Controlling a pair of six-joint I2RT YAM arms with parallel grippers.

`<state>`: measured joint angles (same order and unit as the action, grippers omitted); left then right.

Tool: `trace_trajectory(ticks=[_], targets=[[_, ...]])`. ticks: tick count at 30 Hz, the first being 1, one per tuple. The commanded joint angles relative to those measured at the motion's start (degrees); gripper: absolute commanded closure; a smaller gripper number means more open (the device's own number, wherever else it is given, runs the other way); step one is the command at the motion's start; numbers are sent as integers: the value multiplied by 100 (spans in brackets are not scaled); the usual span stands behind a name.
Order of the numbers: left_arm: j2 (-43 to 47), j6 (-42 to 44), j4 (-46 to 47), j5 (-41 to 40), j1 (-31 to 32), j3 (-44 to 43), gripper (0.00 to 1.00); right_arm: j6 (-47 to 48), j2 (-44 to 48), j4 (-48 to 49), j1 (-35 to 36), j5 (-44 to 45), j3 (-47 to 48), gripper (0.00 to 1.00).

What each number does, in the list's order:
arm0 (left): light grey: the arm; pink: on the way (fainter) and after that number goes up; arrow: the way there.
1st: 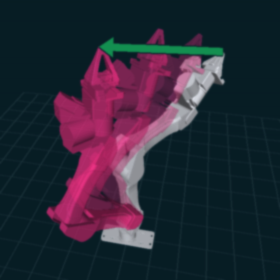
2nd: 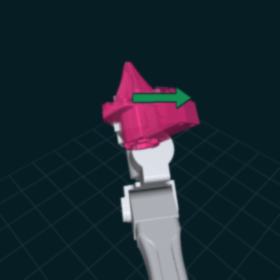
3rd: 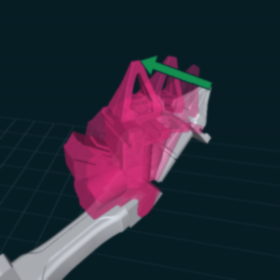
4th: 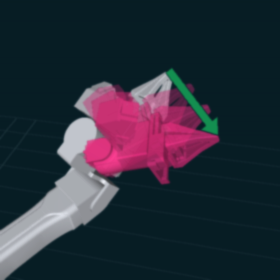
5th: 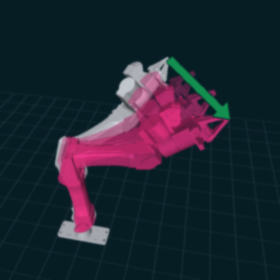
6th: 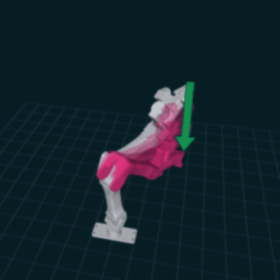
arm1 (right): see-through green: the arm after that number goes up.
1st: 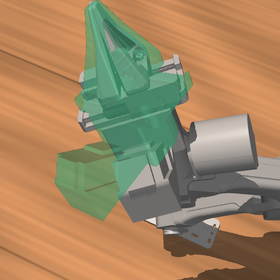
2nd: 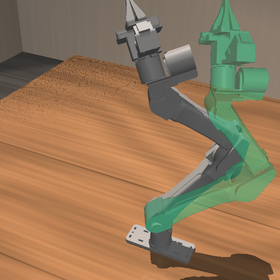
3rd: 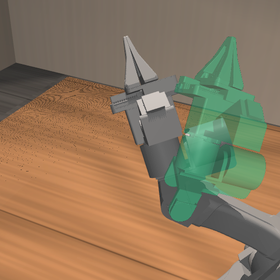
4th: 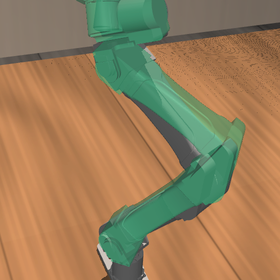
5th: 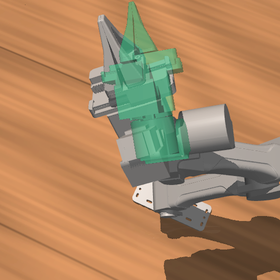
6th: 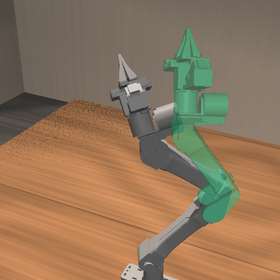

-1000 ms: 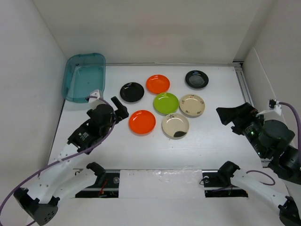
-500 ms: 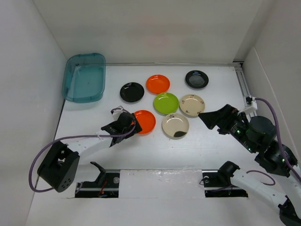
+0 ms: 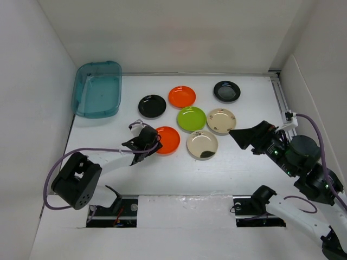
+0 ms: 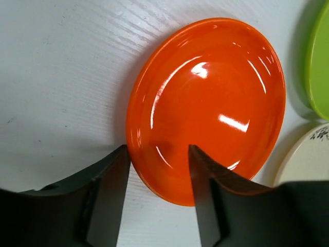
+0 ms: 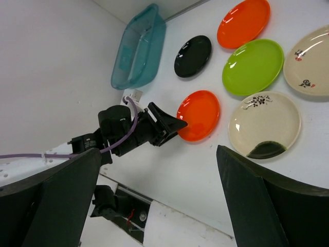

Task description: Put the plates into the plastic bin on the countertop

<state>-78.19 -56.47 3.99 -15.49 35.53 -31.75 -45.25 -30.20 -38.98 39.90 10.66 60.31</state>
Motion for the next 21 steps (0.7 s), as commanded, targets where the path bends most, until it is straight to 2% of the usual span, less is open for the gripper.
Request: trace_trajectory(ticks=[1,2,5,6,9,16,21], targets=[[-214,-242,-566,-25,-2,-77,58,69,84,303,62,129,15,0],[-214,-242,-618,-25,-2,-138,68,69,84,251,62,130,68,0],[-267,-303,-864,-199,-2,-287,79,69,137,199,62,191,68,0],[-267,-321,-917,-200,-2,-288,88,69,137,198,62,191,68,0],[-267,-374,-1084,-262,-2,-350,100,69,189,198,62,252,121,0],[418,-217,-1532,-508,-2,-709,100,69,242,145,62,306,121,0],[595,232,-1796,-579,-98,-1464,100,122,242,145,62,358,121,0]])
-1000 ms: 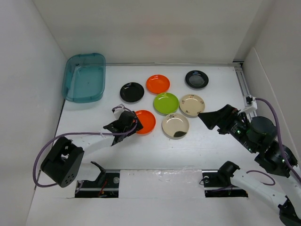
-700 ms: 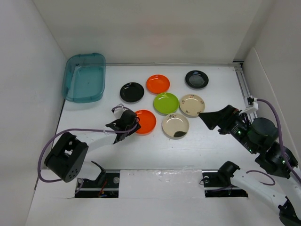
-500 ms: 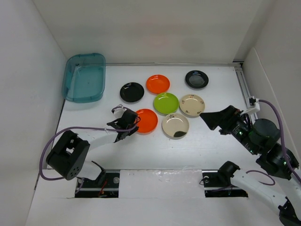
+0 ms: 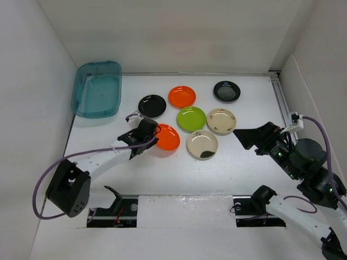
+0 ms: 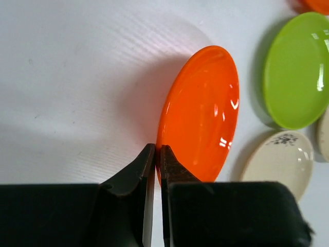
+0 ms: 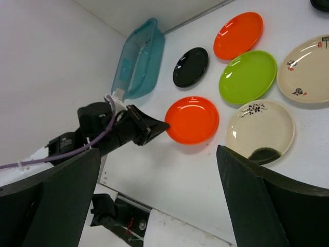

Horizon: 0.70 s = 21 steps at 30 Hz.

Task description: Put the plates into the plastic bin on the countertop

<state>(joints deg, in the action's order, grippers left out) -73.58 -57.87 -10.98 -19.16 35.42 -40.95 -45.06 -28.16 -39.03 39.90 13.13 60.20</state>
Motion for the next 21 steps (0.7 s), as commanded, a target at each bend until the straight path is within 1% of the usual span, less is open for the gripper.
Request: trace_trajectory(ticks=[1,3,4,5,7,8,10,11,12,13,14,15,17,18,19,20,21], targets=[[134,573,-299,-124,-314,-824,100,102,39,150,62,111,132,0],[-15,793,-299,192,-684,-1081,100,102,39,150,62,111,132,0],[-16,908,-238,524,-886,-1195,100,102,39,150,62,111,184,0],[-16,1004,-238,666,-1262,-1466,100,102,39,202,62,111,185,0],[-77,1207,-185,1026,-1607,-1783,100,155,39,202,62,111,185,0],[-138,1260,-185,1132,-1895,-2133,100,155,39,263,62,111,185,0],[-253,1321,-289,1291,-2213,-2504,100,155,39,264,62,111,132,0],[-445,1322,-351,1292,-2363,-2706,100,155,39,333,62,111,132,0],[-568,1270,-404,1292,-2704,-3117,100,216,39,334,62,111,132,0],[-718,1269,-457,1292,-2916,-3338,100,217,39,395,62,111,132,0],[-1058,1191,-527,1414,-3127,-3549,100,217,-22,448,62,111,132,0],[-1236,1190,-528,1415,-3468,-3934,100,269,-23,448,62,111,132,0],[-1649,1120,-589,1328,-3717,-4419,100,269,-75,501,62,50,132,0],[-2181,1120,-737,1135,-3900,-4691,100,269,-136,562,62,-20,132,0],[-2491,1120,-930,1073,-3998,-5364,100,269,-137,563,62,-21,132,0],[-2799,1120,-1097,1072,-4095,-5701,100,269,-137,624,62,-108,132,0],[-3394,1120,-1351,1072,-4183,-6001,100,269,-137,624,62,-161,80,0]])
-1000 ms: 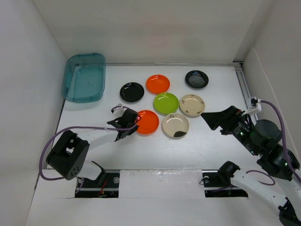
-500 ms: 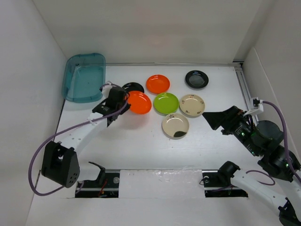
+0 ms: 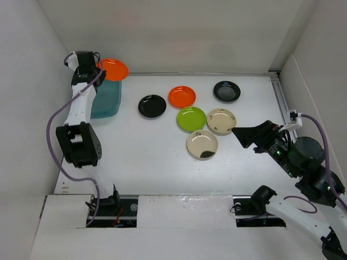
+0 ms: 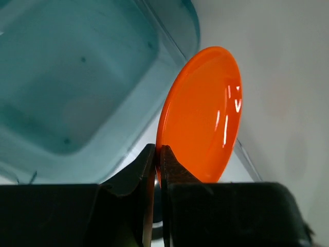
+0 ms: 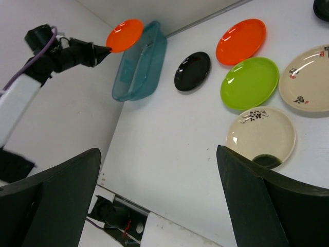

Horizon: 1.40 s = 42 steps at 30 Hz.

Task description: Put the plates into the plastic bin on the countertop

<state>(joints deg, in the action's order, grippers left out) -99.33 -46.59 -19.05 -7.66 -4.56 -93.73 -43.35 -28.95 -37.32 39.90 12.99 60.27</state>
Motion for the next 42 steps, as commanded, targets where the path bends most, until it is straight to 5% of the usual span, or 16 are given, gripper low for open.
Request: trace_trajectory(ticks=[1,7,17,18,19,24,26,32,37,42], targets=[[-1060,-8,-608,-78,-351,-1213,100,99,-58,523,62,-209,73,0],[-2369,45,-556,-68,-677,-2140,100,99,-58,647,62,-385,-103,0],[-2952,-17,-617,-122,-871,-2430,100,46,-225,823,62,-675,-244,0],[-3039,-17,-618,-69,-924,-2483,93,46,-225,884,62,-675,-296,0],[-3040,-17,-618,1,-924,-2483,65,46,-225,884,62,-736,-297,0],[-2733,36,-330,203,-924,-2335,33,46,-278,937,62,-851,-297,0],[-2276,219,-135,142,-871,-2159,4,-6,-278,990,62,-904,-349,0],[-1390,721,-213,458,-521,-2360,0,46,-401,1104,62,-1018,-349,0],[-159,801,172,511,708,-361,0,108,-523,1166,62,-720,-349,0],[827,362,1760,687,1939,2233,0,222,-735,1113,62,-587,-349,0]])
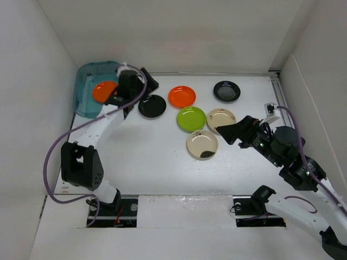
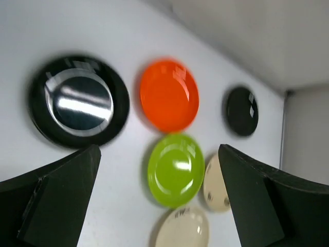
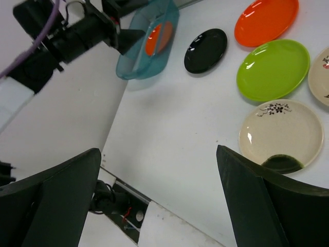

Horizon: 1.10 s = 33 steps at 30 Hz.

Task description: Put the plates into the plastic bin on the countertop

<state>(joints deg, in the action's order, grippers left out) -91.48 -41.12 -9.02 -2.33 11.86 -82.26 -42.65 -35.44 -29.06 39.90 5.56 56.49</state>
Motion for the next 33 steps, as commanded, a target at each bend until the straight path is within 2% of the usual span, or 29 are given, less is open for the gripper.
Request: trace_trajectory(ticks=[1,5,9,13,16,22,25,27,30,31,33], targets=[[43,-307,891,215,613,1576,0,152,-86,287,62,156,29,0],[-220,-554,1278,31,1020,2238,0,152,-86,287,62,33,29,0],[-458,-765,1876,241,1020,2741,0,205,-86,235,62,33,-24,0],[-862,-494,2360,759,1204,2741,2,205,-33,234,62,33,-85,0],[-1292,-133,2474,1076,1547,2364,2,205,-33,234,62,33,-138,0],[-2101,-194,2659,1489,1679,2056,7,152,-33,287,62,-29,-138,0],[-2312,-247,2739,1490,1732,1925,15,152,-33,225,62,-29,-138,0],[-2391,-300,2677,1490,1732,1854,31,152,20,173,62,-29,-85,0],[-2445,-352,2554,1375,1732,1801,43,99,72,172,62,-90,-85,0],[-2445,-352,2493,1375,1732,1801,51,99,72,172,62,-90,-25,0],[-2445,-352,2379,1244,1732,1723,59,99,72,120,62,-90,-24,0]])
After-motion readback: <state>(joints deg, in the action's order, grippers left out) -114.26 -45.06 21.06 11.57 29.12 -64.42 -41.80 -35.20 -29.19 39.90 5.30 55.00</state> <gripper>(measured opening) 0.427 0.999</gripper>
